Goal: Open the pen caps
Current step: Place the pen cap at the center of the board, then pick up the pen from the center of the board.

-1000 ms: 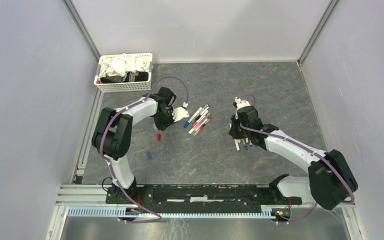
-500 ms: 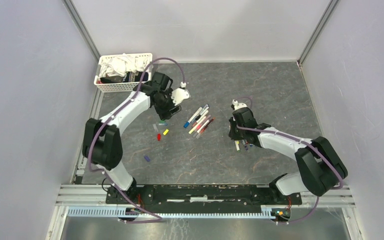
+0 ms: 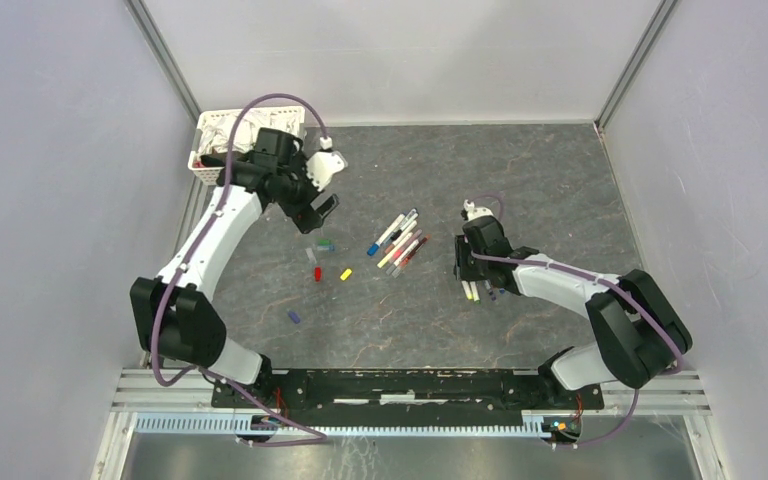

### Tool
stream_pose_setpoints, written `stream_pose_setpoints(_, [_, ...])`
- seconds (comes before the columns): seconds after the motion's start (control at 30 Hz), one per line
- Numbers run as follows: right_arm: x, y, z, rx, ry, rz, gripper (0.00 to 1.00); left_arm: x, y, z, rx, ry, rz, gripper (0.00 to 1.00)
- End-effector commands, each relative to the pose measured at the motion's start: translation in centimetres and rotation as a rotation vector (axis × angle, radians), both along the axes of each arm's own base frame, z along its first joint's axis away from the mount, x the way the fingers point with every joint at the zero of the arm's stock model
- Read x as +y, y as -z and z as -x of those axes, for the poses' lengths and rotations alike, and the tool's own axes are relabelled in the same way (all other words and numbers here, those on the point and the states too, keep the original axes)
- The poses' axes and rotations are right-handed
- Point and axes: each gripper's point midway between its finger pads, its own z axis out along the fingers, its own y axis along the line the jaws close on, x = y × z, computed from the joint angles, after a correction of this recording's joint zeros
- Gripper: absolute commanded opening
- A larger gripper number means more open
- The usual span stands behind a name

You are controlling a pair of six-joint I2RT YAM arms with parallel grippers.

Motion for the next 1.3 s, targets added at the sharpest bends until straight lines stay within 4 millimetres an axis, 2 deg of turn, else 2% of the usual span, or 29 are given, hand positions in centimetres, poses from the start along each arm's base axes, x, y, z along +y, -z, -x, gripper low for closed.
stream_pose_setpoints(0.0, [0.1,-0.6,-0.6,-0.045,0.037,0.005,0.36,1.1,-4.0,0.6,-0.04,-0.062,0.101,1.0])
stream_pose_setpoints(0.13, [-0.6,-1.8,-0.8,-0.087,0.071,0.053,0.34,2.6,-5.1,1.1,-0.063,-0.109,0.117,1.0])
stream_pose_setpoints(0.23, [-0.4,-4.3,-1.9,-0.162,0.089,0.066,0.34,3.4,-5.8,1.6,-0.088,-0.139,0.13,1.0])
stream_pose_setpoints(0.33, [1.3,-6.6,-3.3,-0.215,0.075,0.049,0.36,3.6,-6.3,2.1,-0.103,-0.148,0.144,1.0])
stream_pose_setpoints(0.43, [4.0,-7.2,-4.4,-0.205,0.039,0.026,0.41,3.7,-6.9,2.6,-0.125,-0.151,0.155,1.0])
stream_pose_setpoints(0.57, [7.3,-5.9,-5.7,-0.153,0.013,-0.004,0.43,3.5,-7.5,2.9,-0.139,-0.153,0.17,1.0])
stream_pose_setpoints(0.7, [9.1,-3.8,-6.8,-0.099,0.037,-0.022,0.44,3.4,-7.4,3.2,-0.137,-0.15,0.18,1.0])
stream_pose_setpoints(0.8, [9.4,-2.7,-7.3,-0.082,0.065,-0.013,0.42,3.3,-7.1,3.6,-0.126,-0.144,0.183,1.0])
stream_pose_setpoints(1.1, [8.5,-0.5,-7.4,-0.061,0.12,0.033,0.39,3.0,-5.9,4.1,-0.092,-0.127,0.186,1.0])
stream_pose_setpoints(1.17, [8.6,-0.6,-7.2,-0.057,0.12,0.017,0.37,2.8,-5.8,4.3,-0.081,-0.117,0.193,1.0])
stream_pose_setpoints(1.27, [9.3,-1.9,-6.9,-0.077,0.119,-0.041,0.37,2.7,-5.4,4.6,-0.065,-0.106,0.195,1.0])
